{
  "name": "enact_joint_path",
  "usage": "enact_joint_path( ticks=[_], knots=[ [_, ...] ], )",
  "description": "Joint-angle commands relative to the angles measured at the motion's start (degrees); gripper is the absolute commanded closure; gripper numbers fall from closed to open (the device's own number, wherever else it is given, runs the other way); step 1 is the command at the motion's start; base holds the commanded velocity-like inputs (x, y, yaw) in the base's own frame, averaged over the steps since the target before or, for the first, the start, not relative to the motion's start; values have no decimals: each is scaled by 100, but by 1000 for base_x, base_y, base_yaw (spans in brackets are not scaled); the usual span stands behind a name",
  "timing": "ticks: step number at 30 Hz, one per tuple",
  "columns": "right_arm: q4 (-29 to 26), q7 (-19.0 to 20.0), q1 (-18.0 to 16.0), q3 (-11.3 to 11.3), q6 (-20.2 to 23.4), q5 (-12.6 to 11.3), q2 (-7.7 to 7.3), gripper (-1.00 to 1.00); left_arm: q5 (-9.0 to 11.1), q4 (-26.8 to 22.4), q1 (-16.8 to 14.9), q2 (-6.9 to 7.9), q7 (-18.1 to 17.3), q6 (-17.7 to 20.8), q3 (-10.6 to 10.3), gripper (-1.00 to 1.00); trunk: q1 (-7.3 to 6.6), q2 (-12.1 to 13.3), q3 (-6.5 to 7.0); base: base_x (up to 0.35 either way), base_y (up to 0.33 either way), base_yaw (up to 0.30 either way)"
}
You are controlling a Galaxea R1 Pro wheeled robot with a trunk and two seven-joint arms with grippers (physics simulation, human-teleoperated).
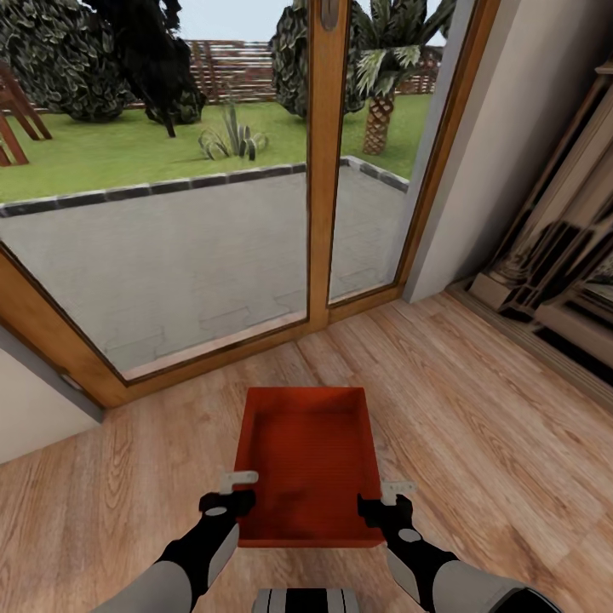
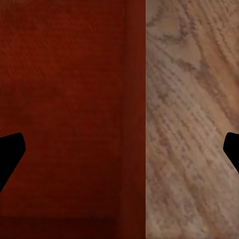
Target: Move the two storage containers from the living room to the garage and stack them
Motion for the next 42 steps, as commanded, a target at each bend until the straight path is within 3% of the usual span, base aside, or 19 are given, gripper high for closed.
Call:
enact_joint_path(
  ticks=[1, 7, 8, 9, 30, 42],
  knots=[
    [4, -21, -3, 49, -16, -43, 1, -100, -13, -4, 0, 0, 15, 36, 5, -100, -1, -1, -4, 0, 0, 0],
    [5, -21, -3, 49, -16, -44, 0, -100, -20, 118, 0, 3, 10, 30, 9, -100, -1, -1, -4, 0, 0, 0],
    [5, -21, -3, 49, -16, -44, 0, 100, -21, 130, 0, 3, 10, 26, 9, -100, -1, -1, -4, 0, 0, 0],
    [5, -21, -3, 47, -16, -46, 0, 100, -21, 134, 0, 3, 10, 24, 8, 100, -1, -1, -4, 0, 0, 0],
    [5, -21, -3, 49, -16, -31, -3, 100, -13, 44, 0, -6, 31, -31, 3, 100, -1, -1, -4, 0, 0, 0],
    [5, -23, -3, 49, -16, -35, 8, 100, -20, 53, 0, -6, 18, -34, 7, 100, -265, 480, 212, 0, 0, 0]
  ],
)
